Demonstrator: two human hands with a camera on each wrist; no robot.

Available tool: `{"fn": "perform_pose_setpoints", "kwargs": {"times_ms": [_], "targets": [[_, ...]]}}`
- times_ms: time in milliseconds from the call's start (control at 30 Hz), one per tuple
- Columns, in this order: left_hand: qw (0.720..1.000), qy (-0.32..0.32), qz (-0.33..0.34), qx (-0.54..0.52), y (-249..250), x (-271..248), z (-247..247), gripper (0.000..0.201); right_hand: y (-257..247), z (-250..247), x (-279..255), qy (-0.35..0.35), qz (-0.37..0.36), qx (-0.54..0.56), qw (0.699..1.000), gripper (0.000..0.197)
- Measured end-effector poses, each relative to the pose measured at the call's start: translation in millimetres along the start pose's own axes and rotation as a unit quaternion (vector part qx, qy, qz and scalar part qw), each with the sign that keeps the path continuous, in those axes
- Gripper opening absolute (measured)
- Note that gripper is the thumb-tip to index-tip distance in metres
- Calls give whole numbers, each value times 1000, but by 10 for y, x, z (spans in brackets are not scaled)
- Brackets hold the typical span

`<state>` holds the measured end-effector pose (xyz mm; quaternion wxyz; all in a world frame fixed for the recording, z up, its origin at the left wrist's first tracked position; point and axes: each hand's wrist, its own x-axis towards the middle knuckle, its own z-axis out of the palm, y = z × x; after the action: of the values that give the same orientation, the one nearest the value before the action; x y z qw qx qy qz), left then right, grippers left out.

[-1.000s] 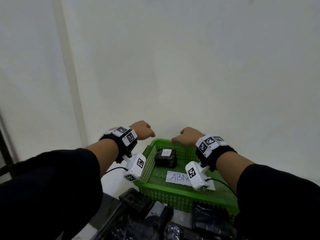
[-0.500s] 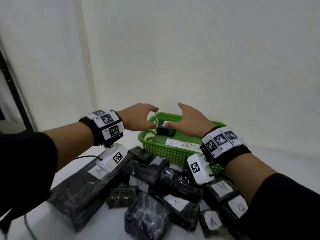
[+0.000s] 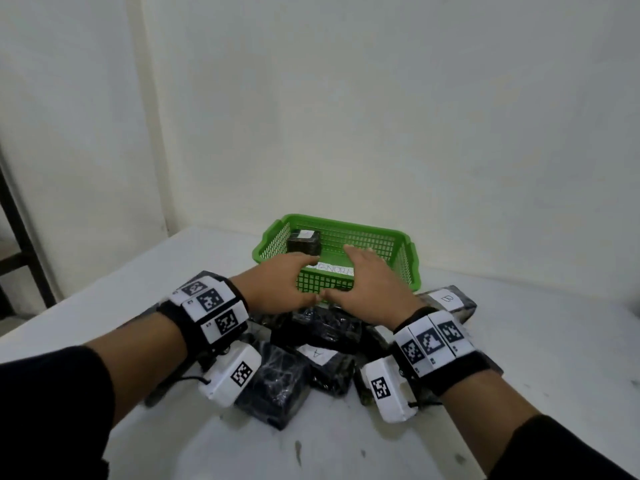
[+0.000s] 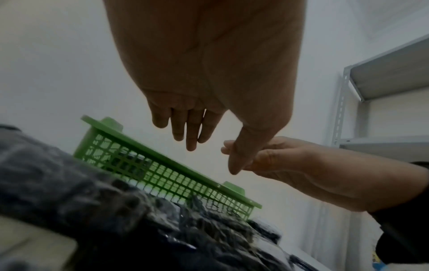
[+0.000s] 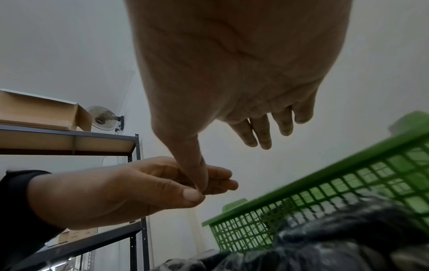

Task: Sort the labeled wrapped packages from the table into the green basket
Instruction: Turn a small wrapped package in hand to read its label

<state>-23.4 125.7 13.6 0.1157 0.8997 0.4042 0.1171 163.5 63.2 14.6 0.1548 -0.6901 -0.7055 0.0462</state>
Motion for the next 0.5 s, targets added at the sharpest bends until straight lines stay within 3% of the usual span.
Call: {"fn": "perform_pose_setpoints", "kwargs": {"times_ms": [233, 500], "targets": [[999, -29, 41, -12, 397, -121, 205, 83, 298, 100, -475, -13, 8, 46, 999, 96], [995, -39, 65, -67, 765, -312, 607, 67, 582, 195, -1006, -22, 7, 98, 995, 72]]}}
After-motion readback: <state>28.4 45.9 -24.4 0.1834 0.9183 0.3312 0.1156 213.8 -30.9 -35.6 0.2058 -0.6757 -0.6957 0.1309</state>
